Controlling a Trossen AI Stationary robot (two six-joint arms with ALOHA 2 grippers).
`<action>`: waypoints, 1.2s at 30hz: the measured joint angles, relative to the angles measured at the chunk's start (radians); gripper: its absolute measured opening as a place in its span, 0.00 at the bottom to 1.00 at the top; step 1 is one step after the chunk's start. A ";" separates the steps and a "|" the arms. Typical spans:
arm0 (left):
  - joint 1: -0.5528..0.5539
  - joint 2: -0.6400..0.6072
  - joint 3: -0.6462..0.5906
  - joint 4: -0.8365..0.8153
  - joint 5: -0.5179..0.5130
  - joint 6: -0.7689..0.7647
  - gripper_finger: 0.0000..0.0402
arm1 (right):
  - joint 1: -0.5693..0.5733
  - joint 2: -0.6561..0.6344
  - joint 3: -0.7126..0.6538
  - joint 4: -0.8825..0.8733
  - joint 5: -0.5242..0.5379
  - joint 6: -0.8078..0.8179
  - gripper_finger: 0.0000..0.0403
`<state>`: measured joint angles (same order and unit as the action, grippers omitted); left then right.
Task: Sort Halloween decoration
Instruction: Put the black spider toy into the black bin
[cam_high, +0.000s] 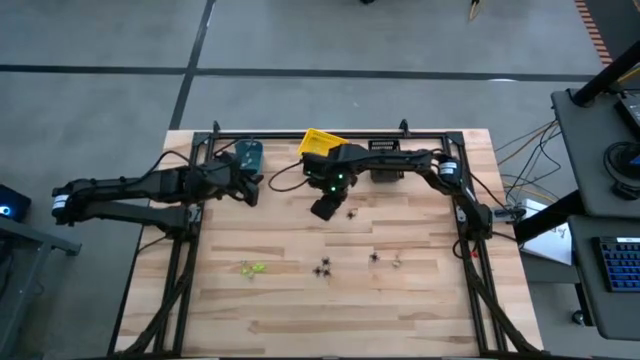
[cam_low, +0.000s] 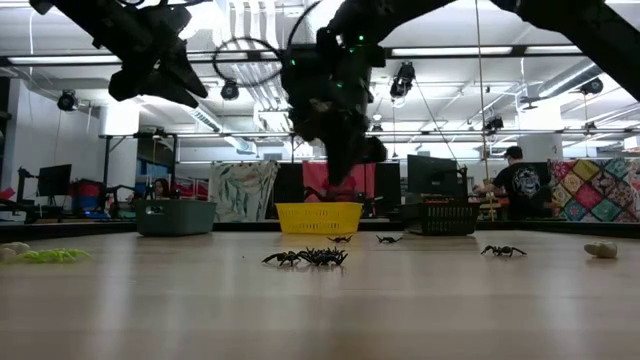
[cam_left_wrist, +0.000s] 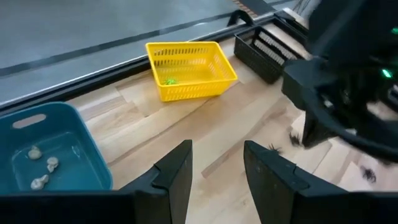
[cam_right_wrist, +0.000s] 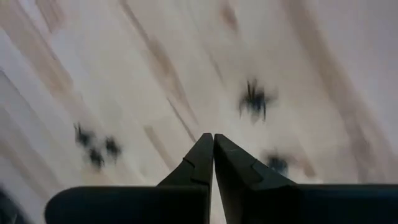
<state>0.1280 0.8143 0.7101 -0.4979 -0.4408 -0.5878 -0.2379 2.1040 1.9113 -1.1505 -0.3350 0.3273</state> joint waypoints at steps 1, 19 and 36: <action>0.000 0.003 0.000 0.000 0.020 0.022 0.32 | -0.006 0.000 -0.002 -0.025 -0.009 -0.011 0.02; 0.000 0.356 -0.027 0.309 0.223 0.194 0.15 | -0.018 -0.331 -0.366 0.248 -0.005 0.085 0.02; 0.006 0.847 0.020 0.749 0.339 0.296 0.00 | 0.005 -0.441 -0.801 0.741 0.105 0.574 0.02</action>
<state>0.1341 1.6615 0.7303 0.2512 -0.1020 -0.2920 -0.2333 1.6627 1.1101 -0.4091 -0.2298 0.9009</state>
